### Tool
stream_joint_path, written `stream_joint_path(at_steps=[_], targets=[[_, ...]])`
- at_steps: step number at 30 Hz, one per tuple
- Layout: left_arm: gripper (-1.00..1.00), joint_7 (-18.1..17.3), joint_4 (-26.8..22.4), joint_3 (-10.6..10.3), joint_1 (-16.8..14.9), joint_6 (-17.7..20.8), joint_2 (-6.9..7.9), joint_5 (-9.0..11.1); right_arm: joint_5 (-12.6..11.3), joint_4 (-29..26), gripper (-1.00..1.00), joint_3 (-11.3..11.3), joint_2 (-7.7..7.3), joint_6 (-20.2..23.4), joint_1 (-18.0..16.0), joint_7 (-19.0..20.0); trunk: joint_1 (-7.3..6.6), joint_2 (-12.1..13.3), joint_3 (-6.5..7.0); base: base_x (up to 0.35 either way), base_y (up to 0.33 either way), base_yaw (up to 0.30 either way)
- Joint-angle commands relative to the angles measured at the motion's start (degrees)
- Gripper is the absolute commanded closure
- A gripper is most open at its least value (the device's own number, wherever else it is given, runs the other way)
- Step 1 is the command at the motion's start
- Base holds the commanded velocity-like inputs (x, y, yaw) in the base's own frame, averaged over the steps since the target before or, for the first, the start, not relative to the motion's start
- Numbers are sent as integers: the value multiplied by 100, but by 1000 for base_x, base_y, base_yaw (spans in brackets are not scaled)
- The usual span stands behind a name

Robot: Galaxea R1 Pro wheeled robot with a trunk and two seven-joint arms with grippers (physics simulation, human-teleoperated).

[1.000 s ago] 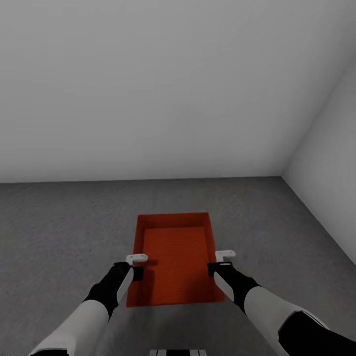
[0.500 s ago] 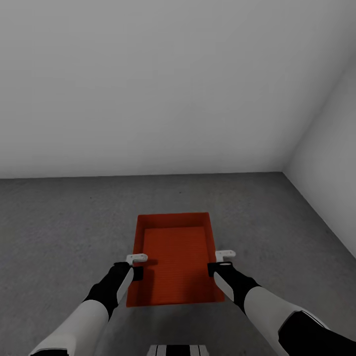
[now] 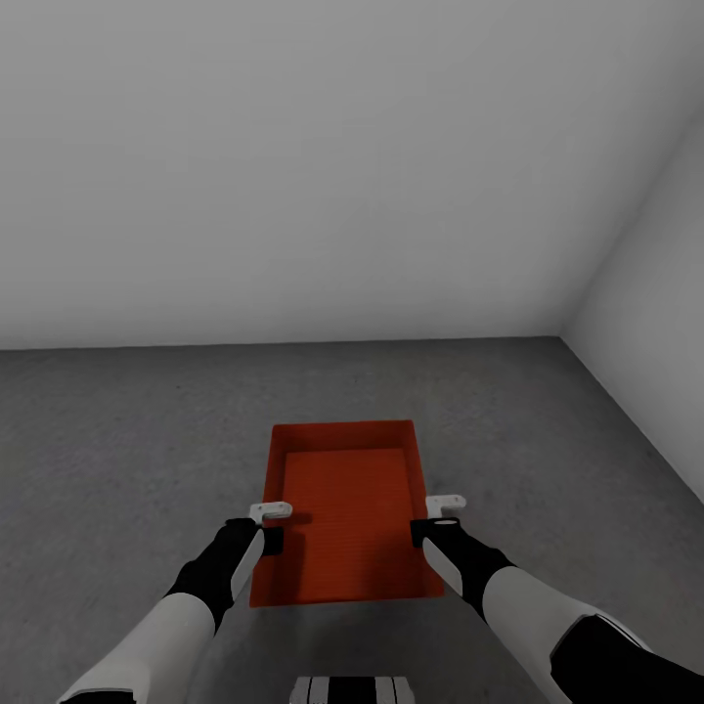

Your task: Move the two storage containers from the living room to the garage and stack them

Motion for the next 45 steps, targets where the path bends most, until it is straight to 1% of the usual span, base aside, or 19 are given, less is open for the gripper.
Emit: stream_joint_path(at_steps=[1,5,22,45], targets=[[100,41,3,30,1,26,-1,107,189,-23,100,-103,-79,32,-8,-211,-1,-2,-4,0,0,0],[100,42,3,30,1,26,-1,107,187,-23,100,-103,-79,33,-8,-211,-1,-2,-20,0,0,0],[100,41,3,30,1,26,-1,107,188,-23,100,-103,-79,36,-8,-210,-1,-2,-163,0,0,0],[100,42,3,30,1,26,-1,107,189,-23,100,-103,-79,37,-8,-209,-1,-2,-173,0,0,0]])
